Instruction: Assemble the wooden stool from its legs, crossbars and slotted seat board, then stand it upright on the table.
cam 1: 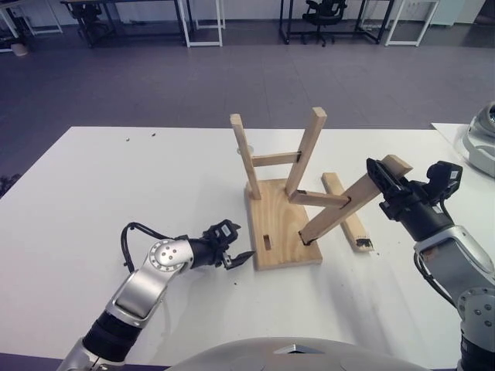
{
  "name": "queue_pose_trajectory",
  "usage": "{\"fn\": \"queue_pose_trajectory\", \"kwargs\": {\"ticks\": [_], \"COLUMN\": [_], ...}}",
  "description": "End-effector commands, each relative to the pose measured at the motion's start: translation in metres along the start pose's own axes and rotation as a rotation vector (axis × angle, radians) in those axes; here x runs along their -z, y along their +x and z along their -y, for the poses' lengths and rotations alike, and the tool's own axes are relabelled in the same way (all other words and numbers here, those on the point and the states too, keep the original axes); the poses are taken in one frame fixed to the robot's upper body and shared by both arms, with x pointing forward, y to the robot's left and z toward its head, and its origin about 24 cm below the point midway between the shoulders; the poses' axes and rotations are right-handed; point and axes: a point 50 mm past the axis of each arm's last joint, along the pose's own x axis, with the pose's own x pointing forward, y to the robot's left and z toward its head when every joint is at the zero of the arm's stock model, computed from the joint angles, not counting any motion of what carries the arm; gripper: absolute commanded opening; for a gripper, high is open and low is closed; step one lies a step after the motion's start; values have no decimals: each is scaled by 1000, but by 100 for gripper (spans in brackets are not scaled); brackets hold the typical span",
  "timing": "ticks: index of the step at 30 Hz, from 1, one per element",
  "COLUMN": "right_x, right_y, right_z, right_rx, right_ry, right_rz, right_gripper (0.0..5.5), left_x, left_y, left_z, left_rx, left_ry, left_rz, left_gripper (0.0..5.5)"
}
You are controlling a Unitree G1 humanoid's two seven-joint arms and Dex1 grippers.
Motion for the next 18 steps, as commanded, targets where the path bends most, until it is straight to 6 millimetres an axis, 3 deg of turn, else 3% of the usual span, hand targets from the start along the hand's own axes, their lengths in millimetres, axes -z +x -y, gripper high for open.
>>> {"fn": "queue_pose_trajectory", "kwargs": {"ticks": [1, 6, 10, 16, 18], "right_x": [7, 25, 51, 70, 64], "right_y": [-4, 1, -10, -19, -15], "right_z": [12, 4, 14, 30, 28], "right_rx": [111, 112, 108, 151, 123], "right_ry": [-67, -234, -395, -390, -389], "right_rz": [-88, -153, -290, -337, -283], "right_gripper": [107, 107, 108, 112, 112], "left_x": [-7, -17, -18, -20, -20], "left_y": [3, -2, -11, -16, -17], "left_z": [2, -3, -9, -9, -10], "left_rx": [-1, -44, -89, -103, -107], "left_ry": [-5, -31, -41, -42, -43], "left_rz": [29, 90, 90, 88, 83], "left_gripper": [387, 387, 387, 387, 387]}}
